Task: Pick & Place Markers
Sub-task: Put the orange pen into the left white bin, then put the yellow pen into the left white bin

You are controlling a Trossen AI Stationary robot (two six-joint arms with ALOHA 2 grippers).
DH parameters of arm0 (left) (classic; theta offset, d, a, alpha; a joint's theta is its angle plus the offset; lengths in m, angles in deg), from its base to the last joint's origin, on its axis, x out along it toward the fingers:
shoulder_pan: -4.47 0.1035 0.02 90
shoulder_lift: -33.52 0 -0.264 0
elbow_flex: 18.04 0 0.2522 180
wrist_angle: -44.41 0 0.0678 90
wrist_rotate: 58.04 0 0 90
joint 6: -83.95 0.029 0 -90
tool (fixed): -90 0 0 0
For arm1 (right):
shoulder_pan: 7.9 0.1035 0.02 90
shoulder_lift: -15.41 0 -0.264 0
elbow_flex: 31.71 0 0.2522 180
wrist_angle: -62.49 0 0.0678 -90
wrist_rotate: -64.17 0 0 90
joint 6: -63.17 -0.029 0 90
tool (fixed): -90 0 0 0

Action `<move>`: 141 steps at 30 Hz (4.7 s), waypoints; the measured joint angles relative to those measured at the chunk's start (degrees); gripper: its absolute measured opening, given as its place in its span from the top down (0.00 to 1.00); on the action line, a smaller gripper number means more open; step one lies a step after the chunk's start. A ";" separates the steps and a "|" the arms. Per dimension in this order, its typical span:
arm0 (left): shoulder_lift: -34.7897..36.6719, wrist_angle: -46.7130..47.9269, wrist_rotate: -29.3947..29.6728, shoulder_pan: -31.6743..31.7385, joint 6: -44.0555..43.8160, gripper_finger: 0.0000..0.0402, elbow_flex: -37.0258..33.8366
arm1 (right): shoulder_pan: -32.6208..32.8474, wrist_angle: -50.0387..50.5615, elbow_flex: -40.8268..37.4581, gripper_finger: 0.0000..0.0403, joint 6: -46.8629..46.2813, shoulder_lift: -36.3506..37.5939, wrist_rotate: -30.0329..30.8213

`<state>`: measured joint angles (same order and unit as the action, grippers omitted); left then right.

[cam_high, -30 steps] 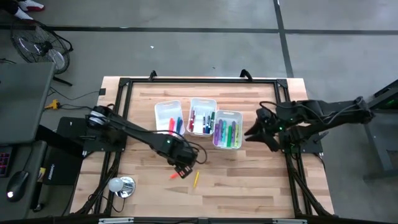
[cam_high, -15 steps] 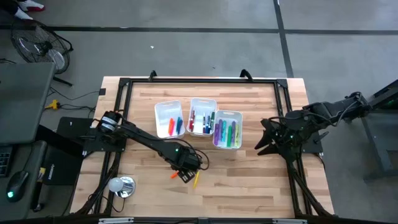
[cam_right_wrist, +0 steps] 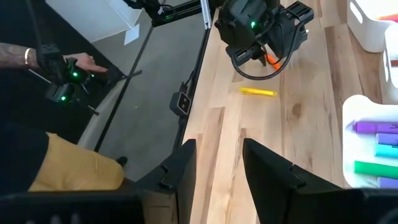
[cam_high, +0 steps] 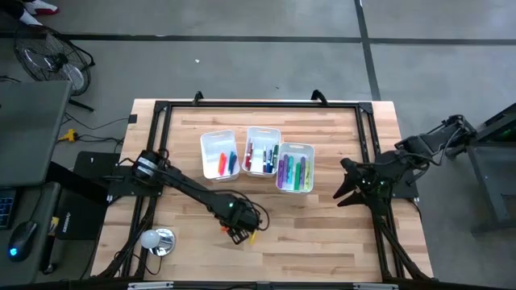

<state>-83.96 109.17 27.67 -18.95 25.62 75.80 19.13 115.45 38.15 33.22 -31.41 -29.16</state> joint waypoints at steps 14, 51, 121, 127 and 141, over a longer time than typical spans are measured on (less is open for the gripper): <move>-0.38 -1.19 0.74 0.92 4.27 0.58 -0.22 | 0.52 0.46 0.00 0.70 0.00 0.00 0.37; -1.26 0.41 1.51 3.18 -2.40 0.93 8.23 | 0.52 9.03 0.00 0.70 1.90 -0.02 0.37; 13.37 8.09 7.87 37.03 -18.64 0.91 -8.57 | 0.50 11.83 0.02 0.70 3.29 0.00 9.20; 13.37 6.55 8.70 37.03 -18.14 0.88 -8.57 | 0.50 11.85 0.02 0.70 2.97 -0.01 9.20; 13.35 7.12 10.33 37.03 -13.41 0.64 -6.86 | 0.50 11.85 0.02 0.70 2.78 0.00 9.20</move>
<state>-70.61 116.29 37.99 18.08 12.21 68.94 19.63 127.29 38.17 35.99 -31.41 -19.96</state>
